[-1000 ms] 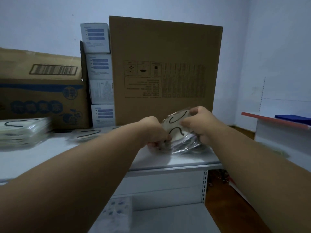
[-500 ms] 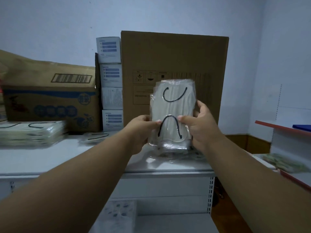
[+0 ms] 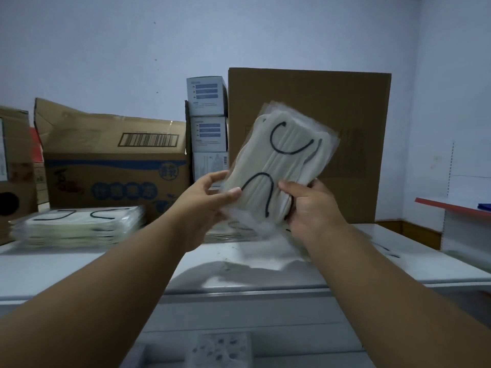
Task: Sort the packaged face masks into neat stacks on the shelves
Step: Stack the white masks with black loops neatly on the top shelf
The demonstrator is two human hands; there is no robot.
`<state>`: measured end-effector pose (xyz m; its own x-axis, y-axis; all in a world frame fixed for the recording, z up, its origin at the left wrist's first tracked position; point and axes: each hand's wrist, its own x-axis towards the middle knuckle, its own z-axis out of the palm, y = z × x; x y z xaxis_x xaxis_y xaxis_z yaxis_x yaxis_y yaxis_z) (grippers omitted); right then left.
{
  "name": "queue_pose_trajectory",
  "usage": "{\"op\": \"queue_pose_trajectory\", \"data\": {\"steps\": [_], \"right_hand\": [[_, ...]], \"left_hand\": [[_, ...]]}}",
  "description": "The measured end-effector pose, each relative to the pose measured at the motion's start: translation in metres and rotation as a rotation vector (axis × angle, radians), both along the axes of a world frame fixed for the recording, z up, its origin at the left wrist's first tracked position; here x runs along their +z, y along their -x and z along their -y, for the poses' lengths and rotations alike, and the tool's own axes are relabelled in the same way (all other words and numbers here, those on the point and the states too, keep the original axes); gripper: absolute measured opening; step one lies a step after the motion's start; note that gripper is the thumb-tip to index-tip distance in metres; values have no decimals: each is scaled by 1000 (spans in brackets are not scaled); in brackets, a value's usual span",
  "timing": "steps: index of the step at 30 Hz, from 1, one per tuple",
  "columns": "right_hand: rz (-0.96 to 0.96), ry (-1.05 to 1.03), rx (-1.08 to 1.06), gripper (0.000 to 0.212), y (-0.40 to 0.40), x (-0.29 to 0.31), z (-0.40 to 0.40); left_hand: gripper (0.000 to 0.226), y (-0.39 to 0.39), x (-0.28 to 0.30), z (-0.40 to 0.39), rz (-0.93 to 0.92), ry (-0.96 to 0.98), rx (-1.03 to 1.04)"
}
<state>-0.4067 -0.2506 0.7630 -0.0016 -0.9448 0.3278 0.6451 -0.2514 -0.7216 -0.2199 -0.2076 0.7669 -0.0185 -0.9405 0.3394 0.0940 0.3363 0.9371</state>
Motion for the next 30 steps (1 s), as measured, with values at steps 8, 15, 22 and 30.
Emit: {"op": "queue_pose_trajectory", "data": {"steps": [8,15,22,30], "right_hand": [[101,-117,74,37,-74,-16,1],[-118,-187,-180,47,-55,-16,9],[-654,-59,-217,29,-39,-20,5],[-691,-77,-179,24,-35,-30,5]], "left_hand": [[32,-47,-15,-3,-313,2,143],[45,-106,-8,-6,-89,54,197],[52,-119,-7,1,59,86,131],[31,-120,-15,9,-34,-5,94]]}}
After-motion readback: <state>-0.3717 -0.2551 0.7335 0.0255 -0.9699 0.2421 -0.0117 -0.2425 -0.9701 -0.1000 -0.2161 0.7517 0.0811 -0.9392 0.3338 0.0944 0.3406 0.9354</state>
